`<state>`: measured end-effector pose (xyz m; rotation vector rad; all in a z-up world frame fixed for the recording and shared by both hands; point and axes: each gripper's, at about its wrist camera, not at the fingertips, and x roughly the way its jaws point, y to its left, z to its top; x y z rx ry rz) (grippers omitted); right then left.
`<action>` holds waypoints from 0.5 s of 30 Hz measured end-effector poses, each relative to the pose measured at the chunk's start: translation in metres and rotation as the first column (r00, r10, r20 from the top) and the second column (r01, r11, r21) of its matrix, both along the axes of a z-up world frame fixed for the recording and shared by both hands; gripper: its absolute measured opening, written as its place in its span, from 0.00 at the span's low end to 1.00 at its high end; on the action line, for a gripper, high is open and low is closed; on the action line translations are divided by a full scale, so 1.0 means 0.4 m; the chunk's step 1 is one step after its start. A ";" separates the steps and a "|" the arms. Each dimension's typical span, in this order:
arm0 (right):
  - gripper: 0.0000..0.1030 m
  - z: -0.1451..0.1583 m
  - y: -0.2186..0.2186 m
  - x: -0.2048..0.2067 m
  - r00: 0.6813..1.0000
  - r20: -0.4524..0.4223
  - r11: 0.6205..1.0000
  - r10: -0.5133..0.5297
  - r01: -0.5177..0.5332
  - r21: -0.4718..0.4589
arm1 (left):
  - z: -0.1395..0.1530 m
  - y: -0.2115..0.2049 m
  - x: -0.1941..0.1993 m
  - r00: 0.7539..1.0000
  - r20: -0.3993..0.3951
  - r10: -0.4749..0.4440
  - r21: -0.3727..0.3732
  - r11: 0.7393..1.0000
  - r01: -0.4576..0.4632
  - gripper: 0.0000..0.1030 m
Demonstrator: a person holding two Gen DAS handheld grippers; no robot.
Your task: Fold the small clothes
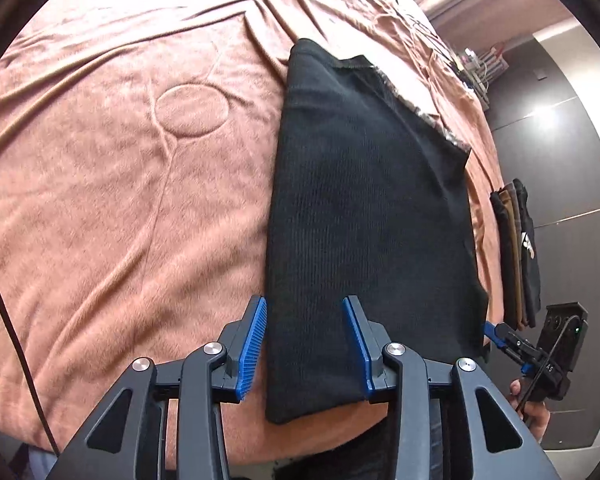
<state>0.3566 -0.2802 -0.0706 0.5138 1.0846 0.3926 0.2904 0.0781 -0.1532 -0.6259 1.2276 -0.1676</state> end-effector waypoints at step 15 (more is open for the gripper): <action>0.60 -0.057 0.012 0.163 0.999 -0.001 0.996 0.052 -0.052 0.076 | -0.003 -0.008 0.148 0.999 0.032 -0.015 -0.004 1.000 0.015 0.40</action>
